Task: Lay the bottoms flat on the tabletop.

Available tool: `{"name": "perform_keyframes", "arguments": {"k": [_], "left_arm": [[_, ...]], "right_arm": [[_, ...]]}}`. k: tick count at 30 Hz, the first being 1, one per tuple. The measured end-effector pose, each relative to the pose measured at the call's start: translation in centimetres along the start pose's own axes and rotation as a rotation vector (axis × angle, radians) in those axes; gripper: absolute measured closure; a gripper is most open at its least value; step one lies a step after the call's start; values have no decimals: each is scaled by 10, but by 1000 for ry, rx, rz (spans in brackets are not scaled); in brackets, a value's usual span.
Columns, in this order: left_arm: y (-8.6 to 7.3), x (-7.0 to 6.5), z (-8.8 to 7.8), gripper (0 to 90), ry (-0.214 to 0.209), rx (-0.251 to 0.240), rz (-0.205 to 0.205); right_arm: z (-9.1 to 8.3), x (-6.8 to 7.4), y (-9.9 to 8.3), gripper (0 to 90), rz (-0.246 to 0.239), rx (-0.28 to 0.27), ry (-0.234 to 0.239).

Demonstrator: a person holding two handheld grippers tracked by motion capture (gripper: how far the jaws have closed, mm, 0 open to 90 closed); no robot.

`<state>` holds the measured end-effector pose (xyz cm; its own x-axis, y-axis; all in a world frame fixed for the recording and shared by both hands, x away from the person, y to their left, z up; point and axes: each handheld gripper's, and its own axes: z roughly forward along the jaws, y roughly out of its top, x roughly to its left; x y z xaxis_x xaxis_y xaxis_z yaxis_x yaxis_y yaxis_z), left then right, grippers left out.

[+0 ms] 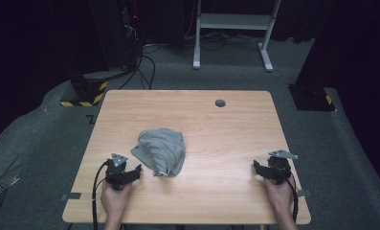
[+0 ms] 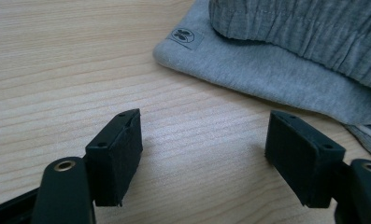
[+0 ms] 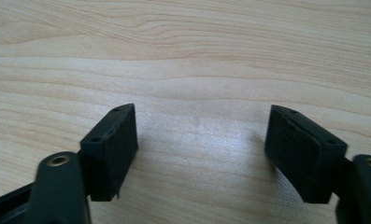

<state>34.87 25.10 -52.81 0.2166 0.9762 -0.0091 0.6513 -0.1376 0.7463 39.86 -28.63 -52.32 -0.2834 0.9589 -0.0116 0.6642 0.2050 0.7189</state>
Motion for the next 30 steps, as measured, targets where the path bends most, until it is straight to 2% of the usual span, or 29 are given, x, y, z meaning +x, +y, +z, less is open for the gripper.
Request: {"name": "perform_keyframes", "arguments": {"k": [3, 12, 15, 19, 26, 30], "left_arm": [[0, 0, 0, 277, 4, -2, 1], [0, -1, 0, 265, 5, 1, 9], [0, -3, 0, 259, -6, 1, 18], [-1, -6, 0, 258, -38, 3, 49], [0, -6, 0, 254, -61, -1, 45], [2, -6, 2, 216, -66, 1, 30]], "right_arm": [[2, -2, 1, 161, 11, 11, -15], [2, -2, 2, 160, 14, 12, -19], [2, -2, 2, 161, 16, 12, -20], [2, -2, 2, 162, 16, 12, -20], [2, -2, 2, 164, 15, 11, -19], [2, -2, 2, 165, 14, 11, -19]]}}
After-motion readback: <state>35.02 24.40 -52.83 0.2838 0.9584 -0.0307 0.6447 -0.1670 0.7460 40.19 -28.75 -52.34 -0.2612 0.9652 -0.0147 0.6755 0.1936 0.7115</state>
